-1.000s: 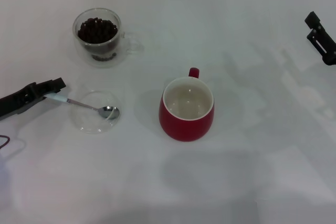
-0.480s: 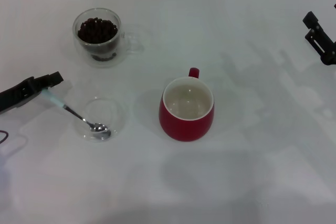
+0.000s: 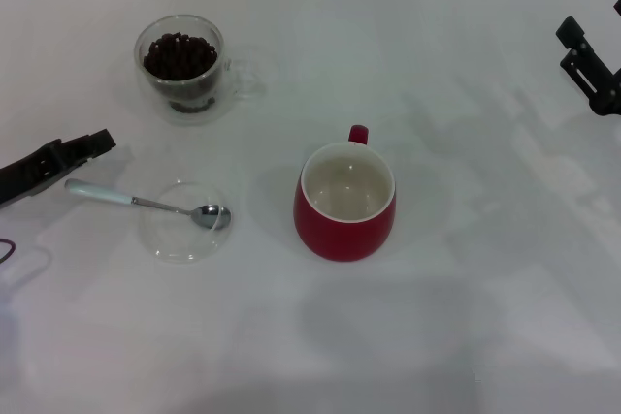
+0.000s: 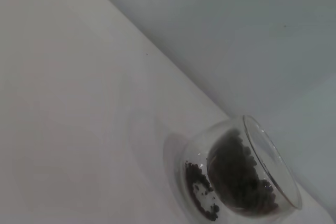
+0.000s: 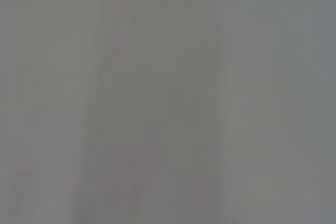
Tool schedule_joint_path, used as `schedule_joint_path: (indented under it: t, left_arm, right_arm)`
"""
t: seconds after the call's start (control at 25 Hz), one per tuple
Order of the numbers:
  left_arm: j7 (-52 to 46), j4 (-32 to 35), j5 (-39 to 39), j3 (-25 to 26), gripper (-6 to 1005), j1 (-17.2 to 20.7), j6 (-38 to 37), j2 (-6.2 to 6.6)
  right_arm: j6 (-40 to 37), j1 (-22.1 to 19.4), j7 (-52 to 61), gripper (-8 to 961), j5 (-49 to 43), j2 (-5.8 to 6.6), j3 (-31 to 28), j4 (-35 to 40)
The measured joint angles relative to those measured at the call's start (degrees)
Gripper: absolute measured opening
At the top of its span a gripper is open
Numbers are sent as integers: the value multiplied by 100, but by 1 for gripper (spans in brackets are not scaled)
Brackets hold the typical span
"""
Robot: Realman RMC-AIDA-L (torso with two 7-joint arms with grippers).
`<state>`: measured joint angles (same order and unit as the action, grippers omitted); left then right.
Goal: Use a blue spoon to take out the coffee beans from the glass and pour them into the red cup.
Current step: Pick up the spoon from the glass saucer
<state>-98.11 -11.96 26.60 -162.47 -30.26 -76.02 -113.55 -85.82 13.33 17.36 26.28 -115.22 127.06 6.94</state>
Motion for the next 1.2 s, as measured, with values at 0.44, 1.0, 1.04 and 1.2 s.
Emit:
schedule_joint_path:
  t: [0.44,1.0,1.04,1.2]
  left_arm:
    - [-36,-8,393,-11,110,222,-215,32]
    - [-265,-18,858,21,178,809,-676,16]
    - [-264,-18,897,24,205,869,-677,10]
    - [-285,13,1037,26,296,979,-677,-14]
  right_arm:
    - [5,51,5,755,156,0,-47,0]
    - [103,201,-8,754,1391,-6,-51,189]
    - [150,221,-5,755,1426,-5,-51,191]
    - [347,338,3,755,1470,3,-98,197]
